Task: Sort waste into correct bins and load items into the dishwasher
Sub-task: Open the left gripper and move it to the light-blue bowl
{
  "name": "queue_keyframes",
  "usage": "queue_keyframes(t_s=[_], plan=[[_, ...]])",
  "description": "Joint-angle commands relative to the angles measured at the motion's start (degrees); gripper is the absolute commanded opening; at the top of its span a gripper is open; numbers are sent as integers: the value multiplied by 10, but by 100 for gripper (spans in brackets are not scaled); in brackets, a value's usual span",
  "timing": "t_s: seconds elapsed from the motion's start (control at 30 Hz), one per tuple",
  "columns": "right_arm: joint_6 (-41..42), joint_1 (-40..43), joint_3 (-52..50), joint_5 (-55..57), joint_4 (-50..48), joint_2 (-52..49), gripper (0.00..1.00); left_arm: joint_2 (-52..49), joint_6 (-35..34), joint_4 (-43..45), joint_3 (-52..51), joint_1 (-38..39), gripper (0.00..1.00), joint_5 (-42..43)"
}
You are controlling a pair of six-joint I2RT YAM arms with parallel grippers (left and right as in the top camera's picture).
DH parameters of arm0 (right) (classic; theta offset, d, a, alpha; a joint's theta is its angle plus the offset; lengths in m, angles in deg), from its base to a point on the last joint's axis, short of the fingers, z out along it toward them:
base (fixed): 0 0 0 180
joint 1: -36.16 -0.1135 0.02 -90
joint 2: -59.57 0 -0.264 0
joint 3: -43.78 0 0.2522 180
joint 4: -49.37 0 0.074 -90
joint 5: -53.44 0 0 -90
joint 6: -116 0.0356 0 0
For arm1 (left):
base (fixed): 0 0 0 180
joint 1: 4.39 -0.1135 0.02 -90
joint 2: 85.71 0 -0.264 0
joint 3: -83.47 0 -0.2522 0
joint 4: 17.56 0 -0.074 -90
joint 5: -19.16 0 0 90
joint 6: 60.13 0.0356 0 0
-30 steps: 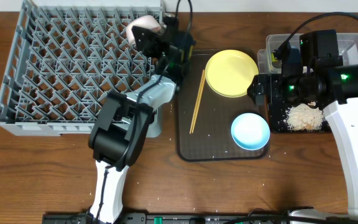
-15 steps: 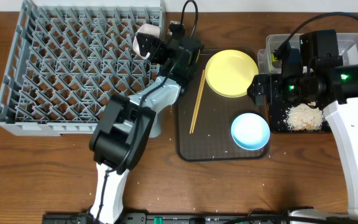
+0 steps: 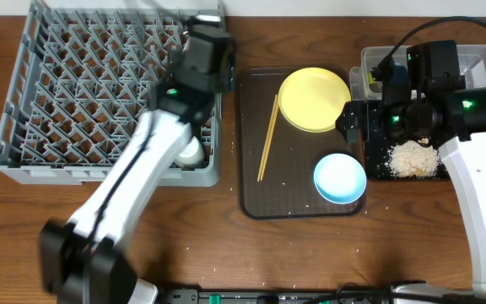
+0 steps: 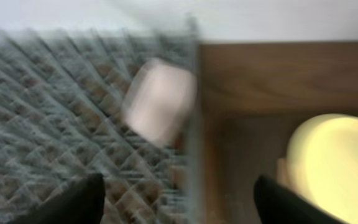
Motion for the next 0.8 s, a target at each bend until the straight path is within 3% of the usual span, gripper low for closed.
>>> queue_keyframes(t_s=[0.0,0.1,0.27,0.77], plan=[[0,10,3,2,1,-2,99,7,-166,-49,-8,16,72,235],[0,10,3,2,1,-2,99,-2,-217,-103,-25,51,71,252],[0,10,3,2,1,-2,99,-10,-229,-141,-47,89,71,251],[26,12,5,-36,-17,-1,99,-25,-272,-77,-107,177,72,244]])
